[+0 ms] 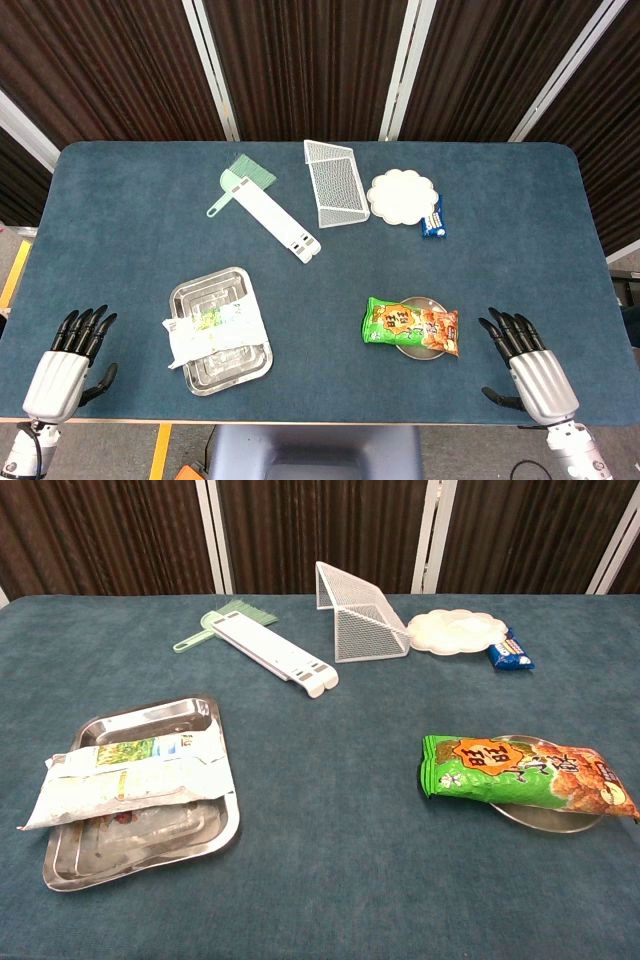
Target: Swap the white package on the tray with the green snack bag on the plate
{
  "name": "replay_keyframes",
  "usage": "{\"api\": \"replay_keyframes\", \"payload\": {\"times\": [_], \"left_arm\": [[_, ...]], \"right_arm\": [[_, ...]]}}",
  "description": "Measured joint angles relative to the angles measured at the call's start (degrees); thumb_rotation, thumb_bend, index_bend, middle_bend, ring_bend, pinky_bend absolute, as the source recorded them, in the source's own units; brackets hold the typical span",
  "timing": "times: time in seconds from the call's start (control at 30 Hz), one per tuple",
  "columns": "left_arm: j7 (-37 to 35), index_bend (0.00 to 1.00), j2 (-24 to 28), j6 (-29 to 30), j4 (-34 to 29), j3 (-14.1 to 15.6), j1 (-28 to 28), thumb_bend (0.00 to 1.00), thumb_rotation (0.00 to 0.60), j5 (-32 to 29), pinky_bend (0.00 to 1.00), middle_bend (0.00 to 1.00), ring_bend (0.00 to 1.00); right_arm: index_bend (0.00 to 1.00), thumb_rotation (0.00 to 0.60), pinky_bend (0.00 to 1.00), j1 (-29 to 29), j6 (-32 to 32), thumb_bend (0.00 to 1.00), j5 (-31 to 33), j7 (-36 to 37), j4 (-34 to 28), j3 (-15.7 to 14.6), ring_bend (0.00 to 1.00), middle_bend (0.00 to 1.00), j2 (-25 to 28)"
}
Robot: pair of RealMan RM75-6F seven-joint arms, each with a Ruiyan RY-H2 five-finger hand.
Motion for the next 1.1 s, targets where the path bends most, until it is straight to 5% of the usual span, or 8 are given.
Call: {"api": "replay_keyframes", "payload": {"times": [0.27, 0.53, 0.97, 1.1], "left_arm": [[-0.03, 0.00, -1.81, -2.62, -0.36, 0.59, -1.43, 0.40, 0.600, 0.95, 0.01, 0.00, 0.00], [-0.49, 0.00, -4.05, -12.37, -3.32, 0.21, -7.46, 0.37, 0.600, 1.34, 0.02, 0.00, 0.00], [2.30, 0.00, -12.17, -28.10, -1.04, -3.00, -16.62, 0.37, 0.600, -5.94, 0.06, 0.00, 0.00], [6.09, 0.00, -12.88, -31.84, -0.39, -4.00, -18.00, 0.37, 0.600, -10.46, 0.16, 0.02, 0.03]], "right_arm": [[0.00, 0.600, 0.00, 0.07, -0.10, 0.20, 0.24, 0.67, -0.12, 0.24, 0.00, 0.00, 0.30], [0.00, 0.600, 0.00, 0.13, 0.19, 0.20, -0.03, 2.73, -0.29, 0.31, 0.00, 0.00, 0.96], [0.00, 0.600, 0.00, 0.10, 0.10, 0.20, 1.02, 3.99, -0.53, 0.88, 0.00, 0.00, 1.57], [0.00, 0.600, 0.00, 0.36, -0.62, 0.20, 0.97, 4.07, -0.49, 0.76, 0.00, 0.00, 1.95]]}}
